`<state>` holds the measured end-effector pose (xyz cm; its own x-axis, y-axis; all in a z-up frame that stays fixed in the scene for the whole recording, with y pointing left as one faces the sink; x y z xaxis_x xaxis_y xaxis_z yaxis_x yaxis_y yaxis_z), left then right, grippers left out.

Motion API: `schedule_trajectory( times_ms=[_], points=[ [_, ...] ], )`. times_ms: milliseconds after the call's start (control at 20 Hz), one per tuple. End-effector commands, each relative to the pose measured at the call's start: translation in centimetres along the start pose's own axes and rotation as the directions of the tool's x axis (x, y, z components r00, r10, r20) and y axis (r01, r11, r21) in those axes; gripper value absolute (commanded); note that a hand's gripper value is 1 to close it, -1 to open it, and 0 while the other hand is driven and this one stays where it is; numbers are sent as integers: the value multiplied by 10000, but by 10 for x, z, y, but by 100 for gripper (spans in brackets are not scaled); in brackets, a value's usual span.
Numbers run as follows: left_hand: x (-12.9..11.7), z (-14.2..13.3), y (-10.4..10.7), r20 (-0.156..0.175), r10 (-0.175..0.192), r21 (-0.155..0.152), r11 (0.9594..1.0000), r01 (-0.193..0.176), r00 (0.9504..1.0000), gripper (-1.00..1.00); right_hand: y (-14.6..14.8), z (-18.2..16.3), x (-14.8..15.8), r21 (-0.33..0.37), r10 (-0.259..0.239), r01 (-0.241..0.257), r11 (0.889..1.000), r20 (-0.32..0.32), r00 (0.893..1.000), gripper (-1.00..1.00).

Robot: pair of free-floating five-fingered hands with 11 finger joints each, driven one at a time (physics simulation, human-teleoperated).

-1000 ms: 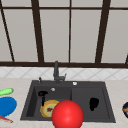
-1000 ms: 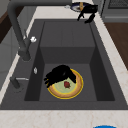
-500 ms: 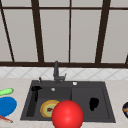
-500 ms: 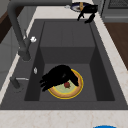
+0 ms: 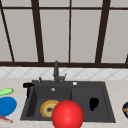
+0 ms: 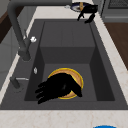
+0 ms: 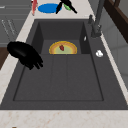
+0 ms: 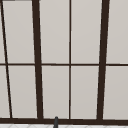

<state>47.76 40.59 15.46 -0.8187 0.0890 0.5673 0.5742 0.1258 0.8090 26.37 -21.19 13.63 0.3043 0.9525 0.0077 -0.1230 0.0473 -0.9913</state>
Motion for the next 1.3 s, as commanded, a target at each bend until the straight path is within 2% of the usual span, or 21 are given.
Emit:
schedule_trajectory(
  times_ms=[0, 150, 200, 250, 350, 800, 1150, 1250],
  points=[
    [6, 26, 9, -198, 173, 142, 9998, -170, 9997, -100, 0, 0, 0, 0, 0, 0, 10000, 0, 10000, 0],
    [6, 48, 12, -132, -25, 111, 9999, 26, 9999, -100, 0, 0, 0, 0, 0, 0, 10000, 0, 10000, 0],
    [6, 56, 14, -115, -21, 68, 10000, 22, 9999, -100, 0, 0, 0, 0, 0, 0, 10000, 0, 10000, 0],
    [7, 62, 17, -138, 84, 163, 9998, -82, 9999, -100, 0, 0, 0, 0, 0, 0, 10000, 0, 10000, 0],
    [4, 79, 23, -18, 122, 78, 9999, -122, 9999, -100, 0, 0, 0, 0, 0, 0, 10000, 0, 10000, 0],
    [-13, 151, 46, 117, 98, 170, 9998, -100, 9999, -100, 0, 0, 0, 0, 0, 0, 10000, 0, 10000, 0],
    [-46, 210, 42, 239, 162, 331, 9993, -169, 9996, -100, 0, 0, 0, 0, 0, 0, 10000, 0, 10000, 0],
    [-55, 227, 35, 278, 125, 367, 9992, -135, 9995, -100, 0, 0, 0, 0, 0, 0, 10000, 0, 10000, 0]
  ],
)
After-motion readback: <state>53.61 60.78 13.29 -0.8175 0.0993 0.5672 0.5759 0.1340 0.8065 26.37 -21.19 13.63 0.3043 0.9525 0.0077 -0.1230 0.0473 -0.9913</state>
